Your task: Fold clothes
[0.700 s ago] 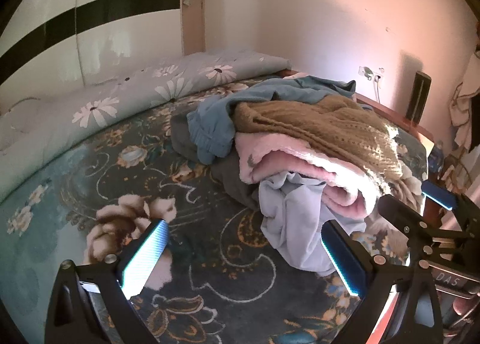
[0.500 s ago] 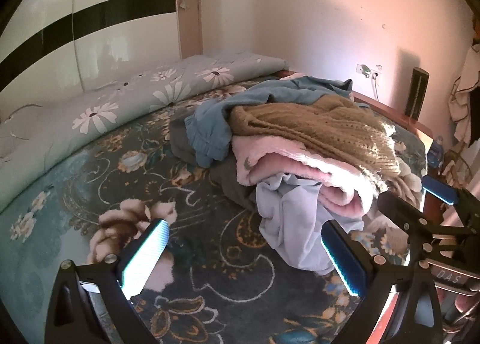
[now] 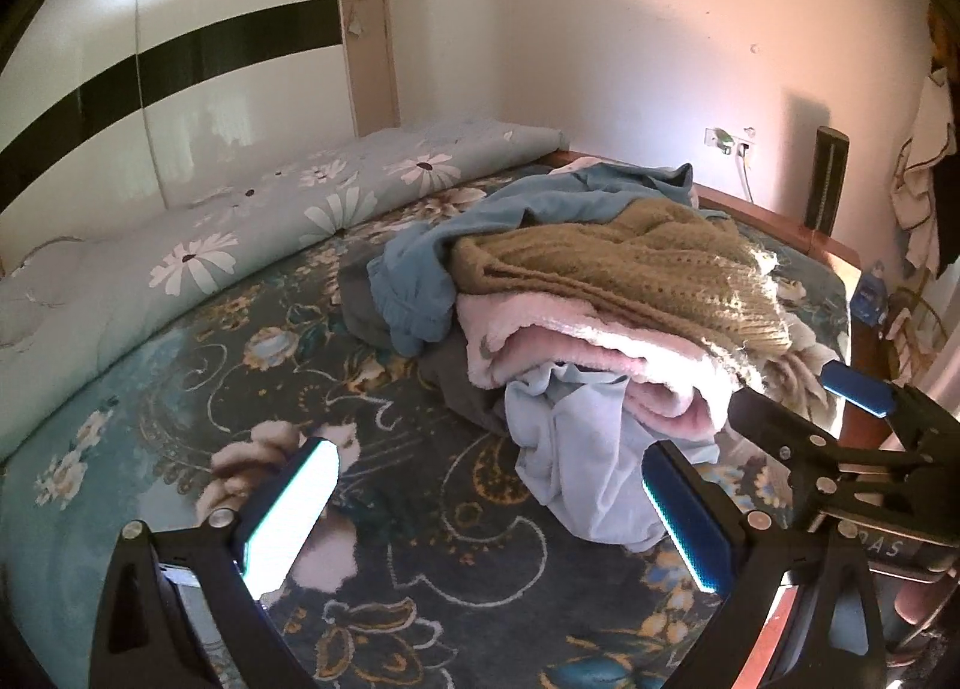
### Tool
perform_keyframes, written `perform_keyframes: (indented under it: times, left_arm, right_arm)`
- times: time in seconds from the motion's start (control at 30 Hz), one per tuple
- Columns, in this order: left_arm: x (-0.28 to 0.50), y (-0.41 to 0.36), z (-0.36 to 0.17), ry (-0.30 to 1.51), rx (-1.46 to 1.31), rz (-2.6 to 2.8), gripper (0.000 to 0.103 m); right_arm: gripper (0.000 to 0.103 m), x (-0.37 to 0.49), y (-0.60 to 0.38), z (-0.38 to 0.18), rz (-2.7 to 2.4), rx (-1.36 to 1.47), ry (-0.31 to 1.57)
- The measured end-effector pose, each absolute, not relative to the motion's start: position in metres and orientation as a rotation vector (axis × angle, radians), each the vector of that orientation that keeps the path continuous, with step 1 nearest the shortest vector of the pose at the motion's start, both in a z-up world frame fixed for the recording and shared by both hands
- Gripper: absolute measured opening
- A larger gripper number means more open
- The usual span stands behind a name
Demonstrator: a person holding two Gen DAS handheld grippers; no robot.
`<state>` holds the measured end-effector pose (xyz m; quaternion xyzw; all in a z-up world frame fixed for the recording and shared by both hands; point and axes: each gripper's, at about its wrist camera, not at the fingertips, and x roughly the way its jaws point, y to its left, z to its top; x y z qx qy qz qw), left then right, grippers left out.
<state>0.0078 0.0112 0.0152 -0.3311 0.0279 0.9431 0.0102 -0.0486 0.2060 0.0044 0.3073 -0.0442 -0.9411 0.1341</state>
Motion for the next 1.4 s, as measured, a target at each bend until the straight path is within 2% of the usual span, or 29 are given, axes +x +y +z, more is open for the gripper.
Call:
perform_keyframes:
  times: [0.43,0.7,1.13,1.4]
  left_arm:
    - [0.011,0.013,0.018,0.1,-1.023,2.959,0.103]
    - [0.012,0.009,0.022,0.084,-1.014,2.965,0.103]
    - [0.012,0.004,0.025,0.038,-1.022,2.947,0.103]
    - [0.011,0.005,0.022,0.025,-1.033,2.932,0.103]
  right_arm:
    - [0.103,-0.051,0.223,0.008,-2.707,0.87,-0.253]
    - [0.103,-0.053,0.225,0.01,-2.682,0.871,-0.254]
    - [0.103,-0.053,0.214,0.007,-2.7,0.896,-0.149]
    - [0.103,-0.058,0.216,0.007,-2.675,0.923,-0.185]
